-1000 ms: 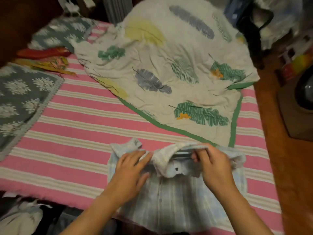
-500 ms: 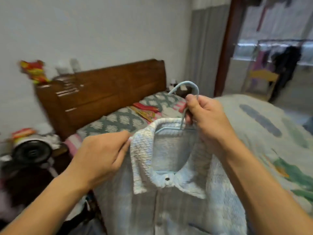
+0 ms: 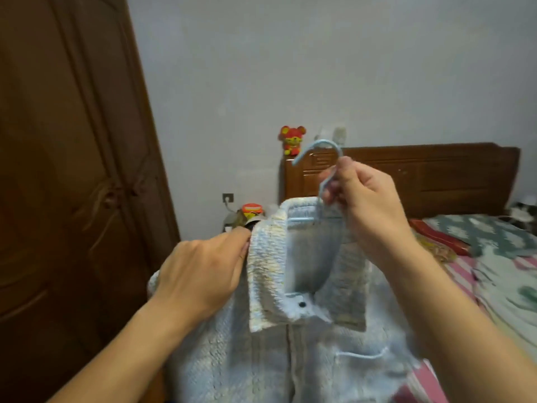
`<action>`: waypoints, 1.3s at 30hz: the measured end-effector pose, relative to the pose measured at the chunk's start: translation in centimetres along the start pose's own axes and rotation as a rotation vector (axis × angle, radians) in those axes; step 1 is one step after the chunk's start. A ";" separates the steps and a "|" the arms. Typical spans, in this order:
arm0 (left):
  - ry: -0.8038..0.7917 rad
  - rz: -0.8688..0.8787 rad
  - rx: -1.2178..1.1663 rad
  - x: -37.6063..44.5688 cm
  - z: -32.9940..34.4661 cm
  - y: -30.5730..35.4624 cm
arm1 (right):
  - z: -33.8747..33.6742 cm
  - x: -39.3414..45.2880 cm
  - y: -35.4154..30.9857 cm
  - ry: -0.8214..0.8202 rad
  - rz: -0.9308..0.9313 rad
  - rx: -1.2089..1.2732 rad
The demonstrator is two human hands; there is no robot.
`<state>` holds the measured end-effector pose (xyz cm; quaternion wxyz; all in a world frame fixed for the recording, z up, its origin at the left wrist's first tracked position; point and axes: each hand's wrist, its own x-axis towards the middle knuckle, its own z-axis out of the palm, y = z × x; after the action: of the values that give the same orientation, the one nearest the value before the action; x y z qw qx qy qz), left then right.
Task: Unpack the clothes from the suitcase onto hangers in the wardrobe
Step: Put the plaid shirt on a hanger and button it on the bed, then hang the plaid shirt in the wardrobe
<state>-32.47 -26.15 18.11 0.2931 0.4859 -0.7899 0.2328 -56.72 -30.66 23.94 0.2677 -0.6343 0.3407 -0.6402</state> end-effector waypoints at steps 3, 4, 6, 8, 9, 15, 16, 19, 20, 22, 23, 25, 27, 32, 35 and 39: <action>0.008 -0.164 0.019 -1.9 -0.2 -5.5 | 2.5 1.1 6.5 -0.027 -0.142 -0.338; 0.003 -0.213 0.010 -2.5 -0.3 -7.3 | 3.4 1.0 9.1 -0.104 -0.166 -0.478; -0.006 -0.266 0.028 -3.7 -0.5 -10.4 | 5.3 0.3 13.9 -0.256 -0.244 -0.714; -0.073 -0.286 0.016 -5.1 -0.8 -12.8 | 7.5 -0.3 17.1 -0.299 -0.273 -0.838; -0.132 -0.288 -0.022 -5.9 -1.0 -13.8 | 8.5 -0.2 18.0 -0.300 -0.291 -0.849; -0.294 -0.313 -0.113 -11.2 -5.0 -16.1 | 15.5 2.8 19.8 -0.706 -0.177 -0.376; -0.280 -0.309 -0.086 -11.8 -5.8 -15.5 | 16.6 3.3 19.8 -0.746 -0.162 -0.307; -0.202 -0.346 -0.036 -12.3 -8.3 -13.3 | 19.5 4.6 18.5 -0.800 -0.231 -0.200; -0.175 -0.373 -0.038 -12.1 -9.1 -12.6 | 20.3 5.2 18.0 -0.818 -0.268 -0.198; -0.161 -0.411 -0.013 -11.3 -10.8 -10.9 | 21.8 6.9 17.1 -0.911 -0.317 -0.203; -0.180 -0.416 0.029 -11.0 -11.4 -10.1 | 22.9 7.6 16.9 -0.990 -0.295 -0.198; -0.283 -0.476 0.179 -10.8 -11.7 -8.7 | 25.1 7.8 16.5 -1.108 -0.188 -0.146; -0.304 -0.650 0.412 -12.1 -11.2 -8.7 | 27.1 6.4 16.5 -1.148 -0.077 -0.087; -0.207 -1.249 0.547 -20.7 -12.0 -11.9 | 28.1 1.4 14.0 -1.453 -0.355 0.087; -0.223 -1.350 0.562 -22.9 -13.7 -11.3 | 28.0 -0.7 11.2 -1.661 -0.591 0.215; -0.148 -1.310 0.643 -23.0 -16.5 -10.5 | 28.1 -1.7 8.5 -2.008 -0.366 0.321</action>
<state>-10.86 -5.35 15.02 0.1609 0.9348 -0.2479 0.1969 -29.41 -37.42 15.25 0.4089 -0.8754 -0.2308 0.1151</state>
